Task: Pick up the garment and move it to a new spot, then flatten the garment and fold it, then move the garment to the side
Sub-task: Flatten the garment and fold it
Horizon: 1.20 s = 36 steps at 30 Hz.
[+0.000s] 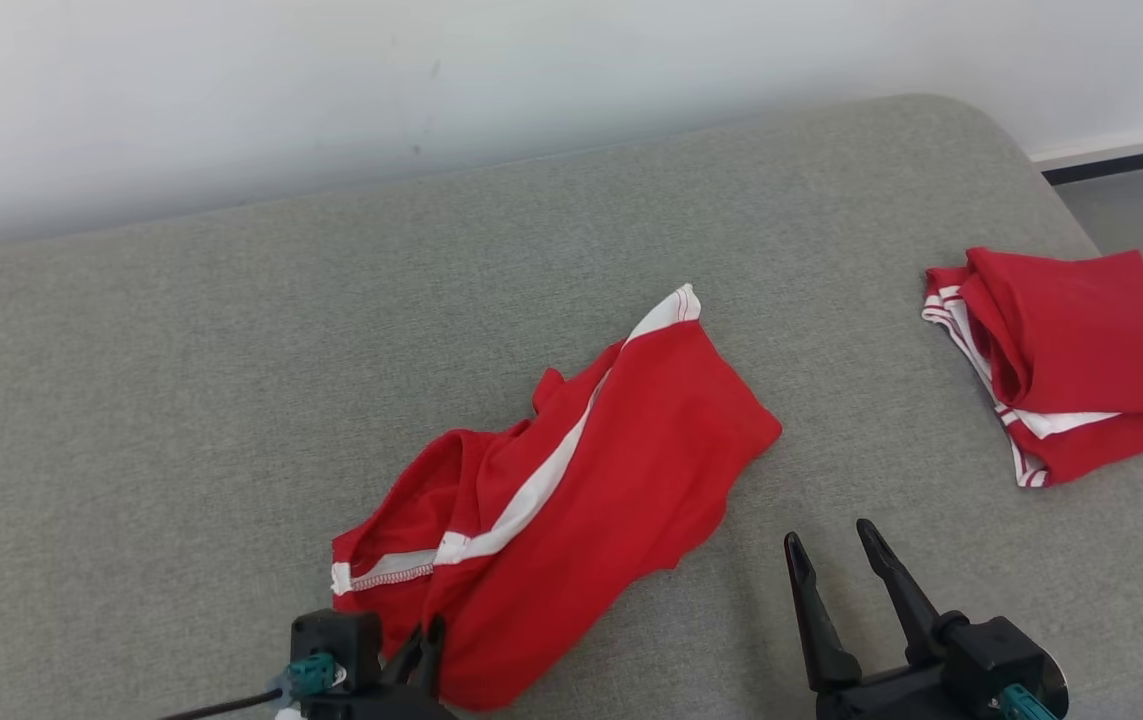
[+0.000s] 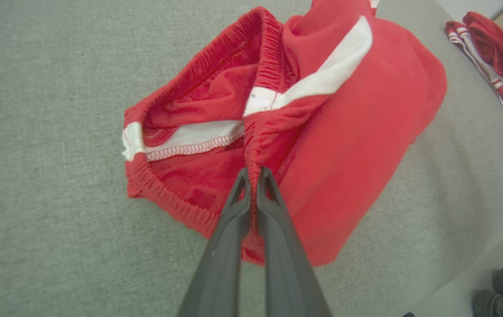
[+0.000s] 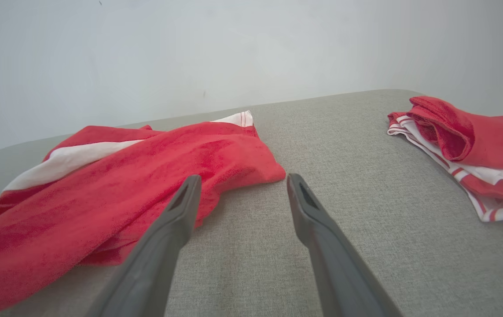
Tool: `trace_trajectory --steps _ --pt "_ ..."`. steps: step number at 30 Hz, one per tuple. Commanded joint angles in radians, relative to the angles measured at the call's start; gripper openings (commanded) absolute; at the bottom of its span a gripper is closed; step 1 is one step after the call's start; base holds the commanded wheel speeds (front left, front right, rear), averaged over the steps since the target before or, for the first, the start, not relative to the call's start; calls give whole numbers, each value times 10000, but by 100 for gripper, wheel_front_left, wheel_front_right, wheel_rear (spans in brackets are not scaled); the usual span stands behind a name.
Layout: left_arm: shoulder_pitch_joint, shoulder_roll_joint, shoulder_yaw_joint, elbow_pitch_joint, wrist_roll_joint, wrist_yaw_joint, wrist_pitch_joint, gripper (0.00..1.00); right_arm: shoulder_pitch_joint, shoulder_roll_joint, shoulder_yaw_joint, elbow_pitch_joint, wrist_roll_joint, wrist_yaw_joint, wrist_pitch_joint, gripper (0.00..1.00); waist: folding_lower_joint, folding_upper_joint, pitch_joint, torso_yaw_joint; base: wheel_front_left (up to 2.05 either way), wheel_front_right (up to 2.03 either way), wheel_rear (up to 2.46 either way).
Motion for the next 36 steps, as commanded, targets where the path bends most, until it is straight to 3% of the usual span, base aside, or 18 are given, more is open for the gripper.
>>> trace_trajectory --steps 1,3,4,5,11,16,23,30,36 --pt "176 54 -62 -40 49 49 25 0 -99 2 46 -12 -72 -28 -2 100 1 0 -41 169 0 0 0" --pt "238 10 -78 86 59 101 -57 6 -127 -12 71 19 -72 -28 -2 100 1 0 -88 210 0 0 0" --pt "278 -22 -113 175 68 108 -70 87 -122 -22 80 41 -74 -28 -2 100 1 0 -120 216 0 0 0" --pt "367 -109 -127 270 -48 119 -35 100 -118 -35 90 66 -73 -28 -2 100 1 0 -149 217 0 0 0" --pt "642 -168 102 538 -345 283 -75 100 3 -91 56 111 -63 -28 -2 100 1 0 -299 182 0 0 0" --pt "664 -143 615 409 -348 370 -793 100 54 -94 7 117 -108 -28 -2 100 1 0 -408 189 0 0 0" --pt "952 -449 1283 790 -383 -211 -2761 100 130 -46 80 179 -122 -28 -2 100 1 0 -714 203 0 0 0" --pt "1235 -807 1848 1360 370 -679 -4325 100 288 -101 51 217 -179 -28 -2 100 1 0 -1061 332 0 0 0" --pt "2061 -2015 3966 593 2362 -1847 -4377 100 364 -89 -56 194 -200 -28 -2 100 1 0 -1303 520 0 0 0"
